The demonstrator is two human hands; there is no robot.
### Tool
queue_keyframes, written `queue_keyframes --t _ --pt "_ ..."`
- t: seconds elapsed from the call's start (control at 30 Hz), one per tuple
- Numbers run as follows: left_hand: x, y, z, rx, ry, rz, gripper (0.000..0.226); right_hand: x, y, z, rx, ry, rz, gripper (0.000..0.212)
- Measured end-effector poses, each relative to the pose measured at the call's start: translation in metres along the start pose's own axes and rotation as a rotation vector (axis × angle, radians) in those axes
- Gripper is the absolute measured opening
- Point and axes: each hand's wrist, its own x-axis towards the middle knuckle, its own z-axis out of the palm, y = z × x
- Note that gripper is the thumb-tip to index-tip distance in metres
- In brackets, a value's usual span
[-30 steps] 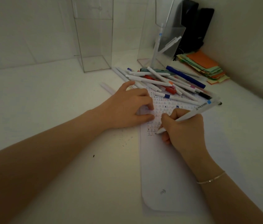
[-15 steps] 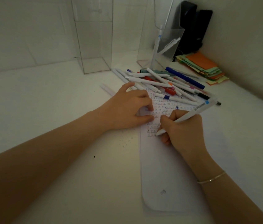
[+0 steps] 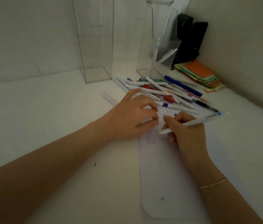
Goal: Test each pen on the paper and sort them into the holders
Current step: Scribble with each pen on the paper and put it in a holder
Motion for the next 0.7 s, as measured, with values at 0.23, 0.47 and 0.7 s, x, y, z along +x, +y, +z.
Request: queue_keyframes --t 0.23,0.47,0.7 --pt "0.002 0.014 0.006 0.014 -0.006 0.090 0.028 0.000 -0.007 0.000 0.147 -0.055 0.015 0.021" --pt "0.002 0.012 0.005 -0.045 0.032 -0.020 0.037 -0.001 -0.020 -0.014 0.393 0.224 -0.166 0.042" --pt "-0.001 0.009 0.005 -0.003 -0.003 0.021 0.033 -0.002 -0.018 -0.008 0.249 0.289 -0.316 0.041"
